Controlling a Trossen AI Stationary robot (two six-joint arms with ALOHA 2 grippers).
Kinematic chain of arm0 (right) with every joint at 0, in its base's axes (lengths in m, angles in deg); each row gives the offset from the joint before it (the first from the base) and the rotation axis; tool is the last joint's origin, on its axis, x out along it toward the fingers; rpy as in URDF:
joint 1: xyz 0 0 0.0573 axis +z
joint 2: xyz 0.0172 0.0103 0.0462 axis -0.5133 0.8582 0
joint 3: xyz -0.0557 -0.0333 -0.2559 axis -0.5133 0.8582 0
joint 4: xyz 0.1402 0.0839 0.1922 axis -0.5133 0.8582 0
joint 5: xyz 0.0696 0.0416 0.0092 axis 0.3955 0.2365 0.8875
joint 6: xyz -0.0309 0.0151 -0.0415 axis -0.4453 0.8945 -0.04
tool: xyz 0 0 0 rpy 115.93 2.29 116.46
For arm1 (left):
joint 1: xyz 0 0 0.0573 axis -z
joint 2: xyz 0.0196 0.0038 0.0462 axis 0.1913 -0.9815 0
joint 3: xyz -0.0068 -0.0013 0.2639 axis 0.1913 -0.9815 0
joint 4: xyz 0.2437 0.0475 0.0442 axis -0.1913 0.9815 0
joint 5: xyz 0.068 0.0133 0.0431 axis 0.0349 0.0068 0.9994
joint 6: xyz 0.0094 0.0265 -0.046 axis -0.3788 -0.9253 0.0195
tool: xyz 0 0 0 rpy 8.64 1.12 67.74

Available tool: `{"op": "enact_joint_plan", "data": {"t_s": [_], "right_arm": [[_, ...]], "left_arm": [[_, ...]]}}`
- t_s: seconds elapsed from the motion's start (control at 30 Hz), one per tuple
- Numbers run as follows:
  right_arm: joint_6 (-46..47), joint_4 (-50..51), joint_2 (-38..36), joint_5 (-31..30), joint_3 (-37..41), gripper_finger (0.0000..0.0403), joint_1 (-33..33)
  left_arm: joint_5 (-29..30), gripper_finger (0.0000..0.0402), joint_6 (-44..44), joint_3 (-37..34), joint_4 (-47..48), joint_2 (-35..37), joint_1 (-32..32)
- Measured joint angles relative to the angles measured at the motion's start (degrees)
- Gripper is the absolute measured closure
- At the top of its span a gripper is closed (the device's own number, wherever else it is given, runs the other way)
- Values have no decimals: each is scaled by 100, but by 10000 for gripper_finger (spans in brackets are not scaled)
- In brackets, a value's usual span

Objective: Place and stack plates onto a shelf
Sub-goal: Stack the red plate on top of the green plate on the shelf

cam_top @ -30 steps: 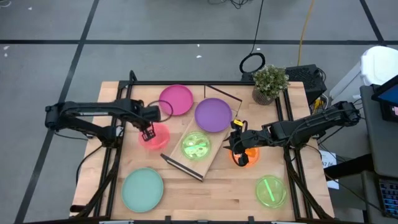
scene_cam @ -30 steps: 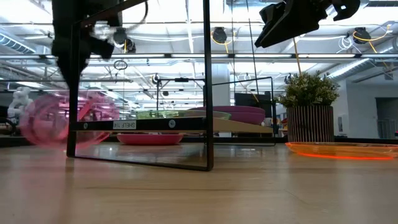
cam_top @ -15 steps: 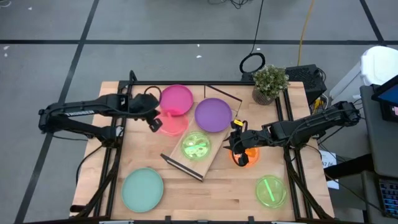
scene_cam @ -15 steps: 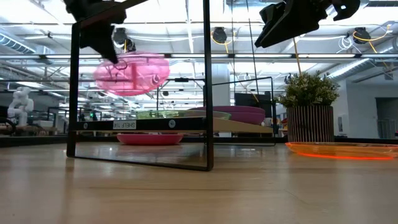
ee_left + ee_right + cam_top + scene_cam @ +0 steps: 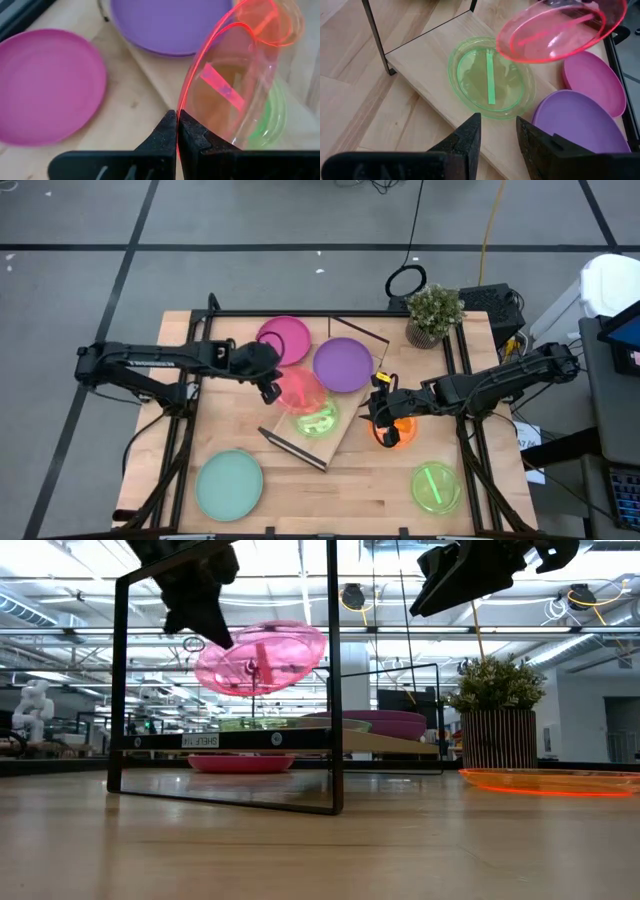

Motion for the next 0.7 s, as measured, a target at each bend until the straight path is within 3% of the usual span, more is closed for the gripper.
{"op": "enact_joint_plan", "data": {"t_s": [0.7], "right_arm": [[2, 1, 0, 1, 0, 296, 0]], "left_arm": [[-9, 383, 236, 0, -571, -1287, 405]]}}
